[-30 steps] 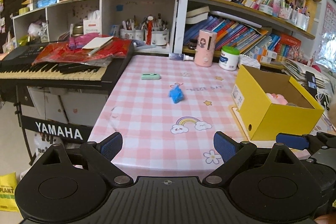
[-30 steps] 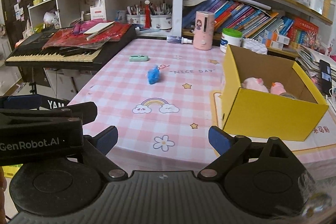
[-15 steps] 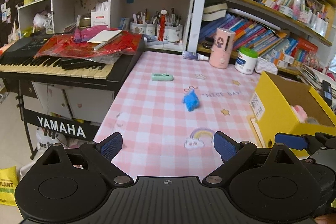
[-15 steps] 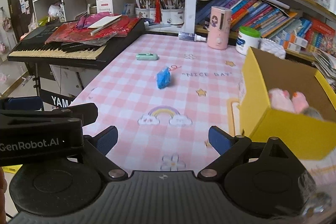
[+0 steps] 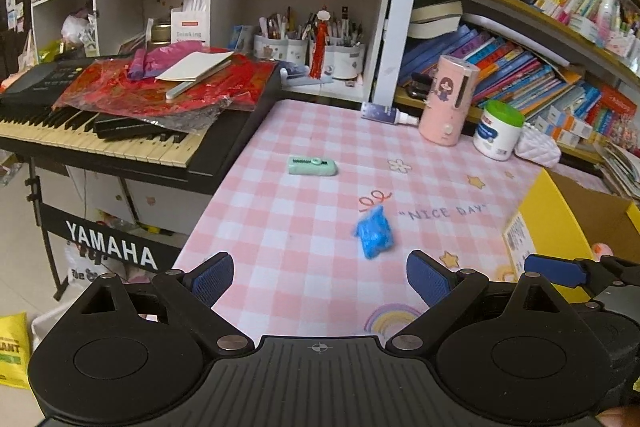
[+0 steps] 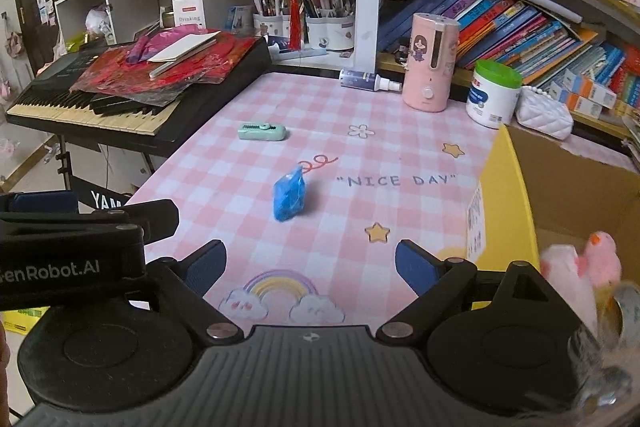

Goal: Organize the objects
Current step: 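Move both open tools back toward the blue bag and green eraser, then grasp the blue plastic bag with the right tool while the left tool grasps the mint-green eraser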

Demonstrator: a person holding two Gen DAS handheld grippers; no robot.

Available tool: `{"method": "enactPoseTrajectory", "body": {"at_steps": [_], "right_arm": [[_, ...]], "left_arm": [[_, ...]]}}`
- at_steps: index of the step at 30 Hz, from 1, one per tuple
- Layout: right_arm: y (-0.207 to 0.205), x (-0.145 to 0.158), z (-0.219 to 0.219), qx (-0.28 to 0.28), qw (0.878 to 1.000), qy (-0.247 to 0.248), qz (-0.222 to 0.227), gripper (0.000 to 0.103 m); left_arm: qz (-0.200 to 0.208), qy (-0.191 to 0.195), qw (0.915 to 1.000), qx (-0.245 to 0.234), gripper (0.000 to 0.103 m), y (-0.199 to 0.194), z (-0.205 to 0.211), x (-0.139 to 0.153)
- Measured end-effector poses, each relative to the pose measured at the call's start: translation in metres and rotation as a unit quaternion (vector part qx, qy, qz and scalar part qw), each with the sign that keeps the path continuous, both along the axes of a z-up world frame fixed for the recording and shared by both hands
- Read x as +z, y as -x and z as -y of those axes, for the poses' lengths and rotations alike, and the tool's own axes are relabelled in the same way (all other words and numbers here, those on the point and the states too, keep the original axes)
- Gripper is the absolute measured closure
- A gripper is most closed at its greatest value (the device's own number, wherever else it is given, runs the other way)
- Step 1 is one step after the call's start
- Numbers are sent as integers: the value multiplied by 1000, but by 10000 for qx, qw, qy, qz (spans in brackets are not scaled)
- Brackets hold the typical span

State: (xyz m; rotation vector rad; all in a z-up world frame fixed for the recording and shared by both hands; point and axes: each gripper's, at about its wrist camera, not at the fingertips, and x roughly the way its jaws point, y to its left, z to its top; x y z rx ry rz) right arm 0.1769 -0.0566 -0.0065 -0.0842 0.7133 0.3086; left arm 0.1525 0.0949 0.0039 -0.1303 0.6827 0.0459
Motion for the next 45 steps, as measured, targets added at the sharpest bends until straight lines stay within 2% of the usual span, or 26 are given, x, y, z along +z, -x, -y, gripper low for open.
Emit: {"method": "enactPoseTrajectory", "body": {"at_steps": [10,17,23,27,34,36,39,45], "right_arm": [[-57,-8,-10,269,9995,-178,-45,14],[-95,-23,-23,416,9988,-131,-227,18],[-129,-40,-36,467,9976,-110,-493,35],[-146,-52,-43,498,9965,-127,-658,42],[-157,-74,-52,690,9923,-87,-1027,58],[-156,-78,-54,744,9917,-27,-1045,73],[-154,-75,-50,604,9933,24,-987,75],[-145,-42,-18,33,9953,-452,-862,76]], "left_arm": [[-111,-202,9995,208,8,-47,-7,0],[-294,-302,9982,421,8,-76,-16,-10],[-398,-307,9969,607,8,-94,-28,-17],[-422,-291,9961,715,8,-104,-34,-21],[-481,-263,9957,742,8,-116,-37,-26],[-493,-224,9959,722,8,-121,-36,-28],[-500,-169,9966,629,8,-131,-32,-31],[-541,-78,9977,403,9,-169,-17,-46]]}}
